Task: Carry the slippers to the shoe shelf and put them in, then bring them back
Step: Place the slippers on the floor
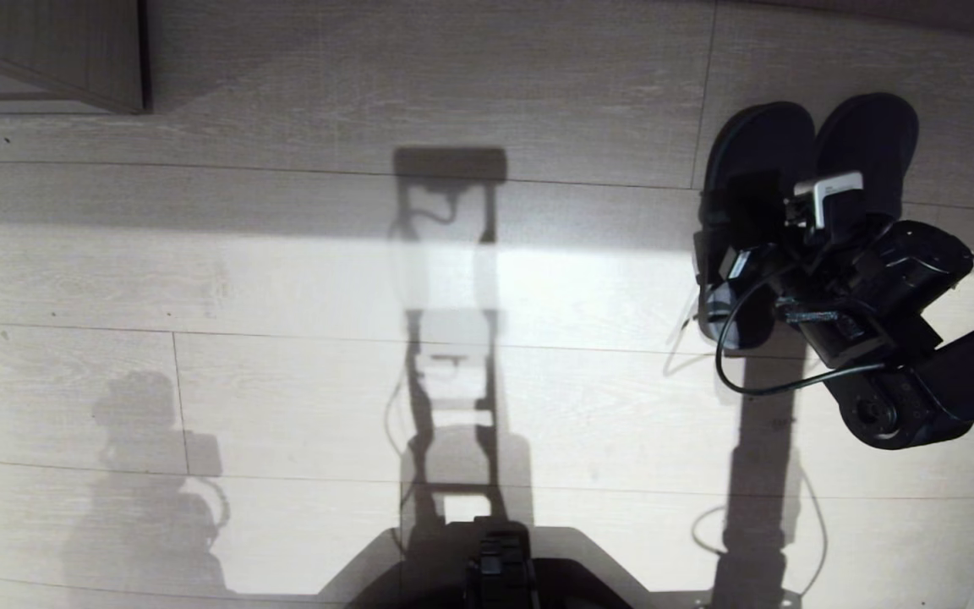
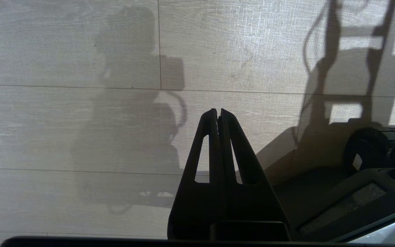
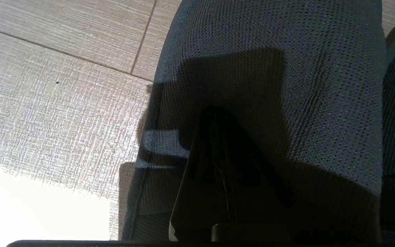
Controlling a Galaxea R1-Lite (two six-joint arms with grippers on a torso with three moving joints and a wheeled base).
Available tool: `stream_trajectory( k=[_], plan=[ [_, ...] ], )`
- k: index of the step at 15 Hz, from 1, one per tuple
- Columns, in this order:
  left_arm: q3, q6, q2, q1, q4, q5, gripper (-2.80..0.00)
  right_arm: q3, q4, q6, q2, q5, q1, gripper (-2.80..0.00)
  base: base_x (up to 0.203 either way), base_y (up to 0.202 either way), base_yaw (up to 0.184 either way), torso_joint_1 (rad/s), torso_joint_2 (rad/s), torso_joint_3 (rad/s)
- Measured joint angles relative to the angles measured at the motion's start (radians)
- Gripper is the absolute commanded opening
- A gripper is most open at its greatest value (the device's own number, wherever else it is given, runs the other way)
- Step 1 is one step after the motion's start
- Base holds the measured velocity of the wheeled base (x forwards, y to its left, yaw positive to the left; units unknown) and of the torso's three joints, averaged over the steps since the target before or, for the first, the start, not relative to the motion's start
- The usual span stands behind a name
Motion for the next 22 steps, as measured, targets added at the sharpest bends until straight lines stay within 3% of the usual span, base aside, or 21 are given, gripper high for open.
stream_trajectory(
  k=[6, 22],
  plan=[
    [0.000, 0.000, 0.000, 0.000, 0.000, 0.000, -2.80, 0.012, 0.008, 0.046, -0.041, 0.062, 0.000, -2.80, 0.000, 0.000, 0.000, 0.000, 0.00, 0.000],
    [0.000, 0.000, 0.000, 0.000, 0.000, 0.000, -2.80, 0.083, 0.078, 0.052, -0.295, 0.114, 0.010, -2.80, 0.000, 0.000, 0.000, 0.000, 0.00, 0.000]
  ],
)
